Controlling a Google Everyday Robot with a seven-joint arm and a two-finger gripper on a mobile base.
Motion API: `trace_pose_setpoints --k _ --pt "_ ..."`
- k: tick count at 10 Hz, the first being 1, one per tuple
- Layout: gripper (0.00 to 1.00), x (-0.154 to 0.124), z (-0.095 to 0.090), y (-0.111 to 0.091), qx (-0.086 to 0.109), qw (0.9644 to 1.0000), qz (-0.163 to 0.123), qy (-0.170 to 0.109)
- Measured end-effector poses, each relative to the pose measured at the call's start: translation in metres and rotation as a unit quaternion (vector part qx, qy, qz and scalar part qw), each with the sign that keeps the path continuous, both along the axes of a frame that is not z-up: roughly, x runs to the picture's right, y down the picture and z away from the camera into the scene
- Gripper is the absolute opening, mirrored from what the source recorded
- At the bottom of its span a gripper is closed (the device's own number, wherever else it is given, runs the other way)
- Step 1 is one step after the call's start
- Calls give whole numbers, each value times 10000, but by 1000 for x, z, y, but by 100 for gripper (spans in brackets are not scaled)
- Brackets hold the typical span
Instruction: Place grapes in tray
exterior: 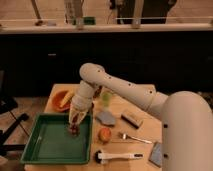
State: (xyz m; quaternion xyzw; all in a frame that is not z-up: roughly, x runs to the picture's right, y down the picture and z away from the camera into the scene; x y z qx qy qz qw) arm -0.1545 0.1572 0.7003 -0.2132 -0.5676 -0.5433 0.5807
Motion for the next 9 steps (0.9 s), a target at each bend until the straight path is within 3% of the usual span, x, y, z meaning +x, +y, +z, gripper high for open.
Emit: trace_pose_setpoints --k 3,5,6,9 --pt "0 -4 5 22 -291 9995 -4 -80" --pt "2 -7 6 24 -316 9995 -2 -79" --pt "8 -6 6 23 -316 9995 4 -73" --pt "39 -6 5 24 -320 9995 -6 -74"
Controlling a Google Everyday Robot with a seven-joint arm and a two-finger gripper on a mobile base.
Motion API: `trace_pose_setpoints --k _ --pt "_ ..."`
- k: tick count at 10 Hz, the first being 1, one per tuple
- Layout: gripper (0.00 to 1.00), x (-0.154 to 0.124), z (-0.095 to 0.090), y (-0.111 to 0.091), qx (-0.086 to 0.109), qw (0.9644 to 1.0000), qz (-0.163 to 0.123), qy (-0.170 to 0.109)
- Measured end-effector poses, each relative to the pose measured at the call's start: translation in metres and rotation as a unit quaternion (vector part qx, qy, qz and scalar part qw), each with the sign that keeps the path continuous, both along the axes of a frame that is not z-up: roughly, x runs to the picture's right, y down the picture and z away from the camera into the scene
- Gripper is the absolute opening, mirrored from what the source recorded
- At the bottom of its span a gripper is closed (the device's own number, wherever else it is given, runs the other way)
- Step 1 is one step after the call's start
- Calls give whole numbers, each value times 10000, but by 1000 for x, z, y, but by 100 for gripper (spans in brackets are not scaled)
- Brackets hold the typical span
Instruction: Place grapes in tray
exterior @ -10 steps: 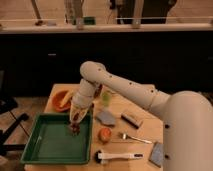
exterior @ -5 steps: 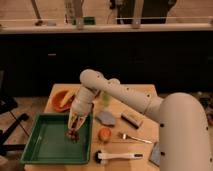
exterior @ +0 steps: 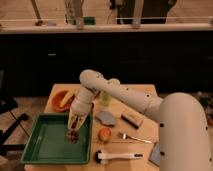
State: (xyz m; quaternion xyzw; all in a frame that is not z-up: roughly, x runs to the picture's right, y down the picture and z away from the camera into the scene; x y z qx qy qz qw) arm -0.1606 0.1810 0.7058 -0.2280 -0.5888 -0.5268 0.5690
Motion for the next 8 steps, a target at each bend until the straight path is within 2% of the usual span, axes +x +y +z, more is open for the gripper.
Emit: trace_pose_setpoints --k 3,4,5,8 --pt "71 0 0 0 -2 10000 -5 1" --pt "77 0 0 0 -2 10000 -6 1" --pt "80 0 0 0 -1 10000 -7 0" --pt "80 0 0 0 -2 10000 -8 0"
